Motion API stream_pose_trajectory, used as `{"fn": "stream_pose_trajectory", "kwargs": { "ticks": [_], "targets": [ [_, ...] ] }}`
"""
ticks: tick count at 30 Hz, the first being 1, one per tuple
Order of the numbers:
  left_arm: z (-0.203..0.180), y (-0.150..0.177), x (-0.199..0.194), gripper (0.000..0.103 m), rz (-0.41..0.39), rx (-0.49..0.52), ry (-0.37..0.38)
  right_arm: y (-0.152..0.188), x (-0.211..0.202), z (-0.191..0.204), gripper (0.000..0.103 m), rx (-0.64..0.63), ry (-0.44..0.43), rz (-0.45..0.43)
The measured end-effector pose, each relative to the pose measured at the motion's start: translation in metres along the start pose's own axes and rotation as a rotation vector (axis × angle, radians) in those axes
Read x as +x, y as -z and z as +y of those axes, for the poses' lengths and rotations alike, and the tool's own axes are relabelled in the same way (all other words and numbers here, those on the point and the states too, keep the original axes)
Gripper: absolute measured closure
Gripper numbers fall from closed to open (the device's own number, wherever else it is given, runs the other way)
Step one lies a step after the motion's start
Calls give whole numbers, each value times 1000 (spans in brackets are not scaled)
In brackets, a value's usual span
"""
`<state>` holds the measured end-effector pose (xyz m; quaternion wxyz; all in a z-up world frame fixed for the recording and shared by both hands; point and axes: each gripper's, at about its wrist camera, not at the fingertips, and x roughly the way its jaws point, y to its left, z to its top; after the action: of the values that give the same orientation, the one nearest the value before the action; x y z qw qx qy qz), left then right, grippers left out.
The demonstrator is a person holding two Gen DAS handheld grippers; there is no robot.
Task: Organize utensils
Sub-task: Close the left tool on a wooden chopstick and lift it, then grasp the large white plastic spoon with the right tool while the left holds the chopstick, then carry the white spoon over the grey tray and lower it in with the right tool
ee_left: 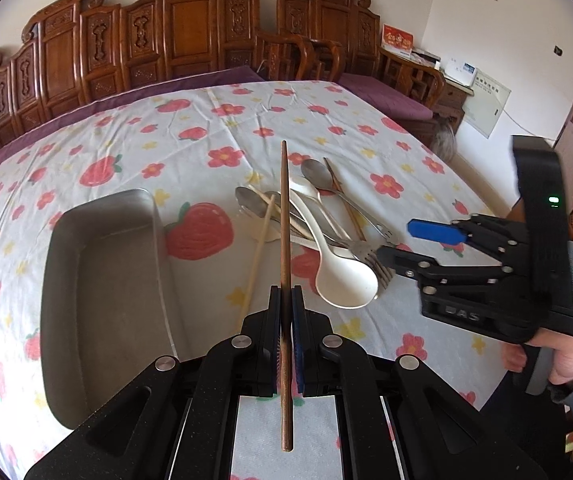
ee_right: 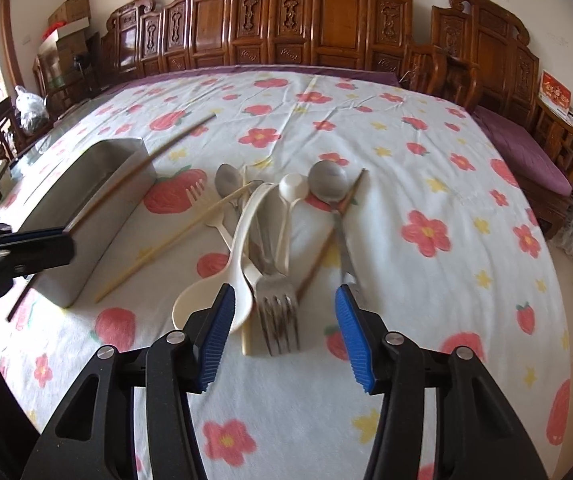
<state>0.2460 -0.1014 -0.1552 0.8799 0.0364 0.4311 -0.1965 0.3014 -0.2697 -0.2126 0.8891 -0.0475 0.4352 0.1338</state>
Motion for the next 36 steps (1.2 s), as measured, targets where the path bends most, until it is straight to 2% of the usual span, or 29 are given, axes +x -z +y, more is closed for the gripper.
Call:
{"fn": "stream_pose_trajectory", "kwargs": {
  "ticks": [12,18,20,25,28,36],
  "targets": [
    [23,-2,-41,98,-57,-10,-21,-41,59,18,72,18,-69,72],
    [28,1,-50,98,-69,-18,-17,-42,73,28,84,-6,-36,122],
    [29,3,-50,98,-69,-20,-16,-43,73,30,85,-16,-19,129],
    [34,6,-52,98,-65,-29,-25,-44,71,35,94,-39,21,154],
    [39,7,-53,98,-64,-35,-31,-42,68,36,94,-47,26,159],
    [59,10,-58,98,-66,-60,-60,-48,30,46,98,-59,-21,96]
  ]
}}
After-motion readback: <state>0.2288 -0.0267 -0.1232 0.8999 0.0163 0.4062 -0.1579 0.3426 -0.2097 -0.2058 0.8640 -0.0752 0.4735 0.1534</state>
